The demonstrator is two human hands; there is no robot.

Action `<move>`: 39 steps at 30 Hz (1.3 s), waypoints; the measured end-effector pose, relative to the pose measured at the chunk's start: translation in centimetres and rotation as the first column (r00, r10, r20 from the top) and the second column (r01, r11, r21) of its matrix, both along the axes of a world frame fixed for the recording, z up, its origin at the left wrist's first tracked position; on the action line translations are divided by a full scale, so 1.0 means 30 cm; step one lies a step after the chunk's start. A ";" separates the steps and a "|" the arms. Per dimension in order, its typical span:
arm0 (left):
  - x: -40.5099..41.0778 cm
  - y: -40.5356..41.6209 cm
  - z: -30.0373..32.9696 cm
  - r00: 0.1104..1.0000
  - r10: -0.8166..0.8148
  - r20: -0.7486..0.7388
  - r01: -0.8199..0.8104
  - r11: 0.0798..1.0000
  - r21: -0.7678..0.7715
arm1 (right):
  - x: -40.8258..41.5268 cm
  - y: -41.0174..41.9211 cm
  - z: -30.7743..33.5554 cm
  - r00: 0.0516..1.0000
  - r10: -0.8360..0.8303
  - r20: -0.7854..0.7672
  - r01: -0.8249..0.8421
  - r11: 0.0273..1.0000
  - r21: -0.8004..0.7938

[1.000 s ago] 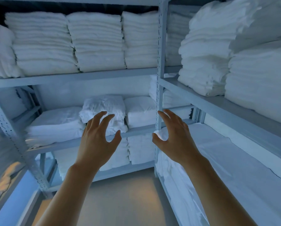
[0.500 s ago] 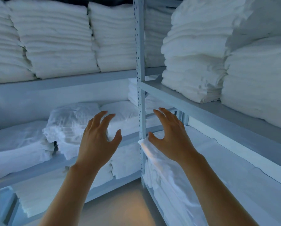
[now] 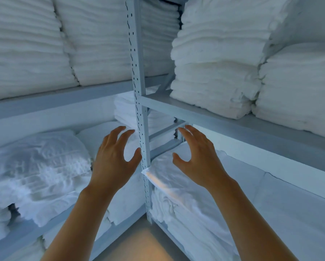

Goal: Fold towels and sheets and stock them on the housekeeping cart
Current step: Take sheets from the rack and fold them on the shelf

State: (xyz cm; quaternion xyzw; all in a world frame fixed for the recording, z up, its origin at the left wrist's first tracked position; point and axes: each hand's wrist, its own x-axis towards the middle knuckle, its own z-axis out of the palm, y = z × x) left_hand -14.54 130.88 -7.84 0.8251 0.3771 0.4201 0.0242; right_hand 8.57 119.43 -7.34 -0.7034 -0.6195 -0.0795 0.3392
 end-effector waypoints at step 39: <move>0.674 0.848 -0.794 0.806 -0.497 -0.322 0.309 0.816 -0.488 | 0.514 0.553 -0.944 0.828 -0.517 -0.215 0.375 0.797 -0.474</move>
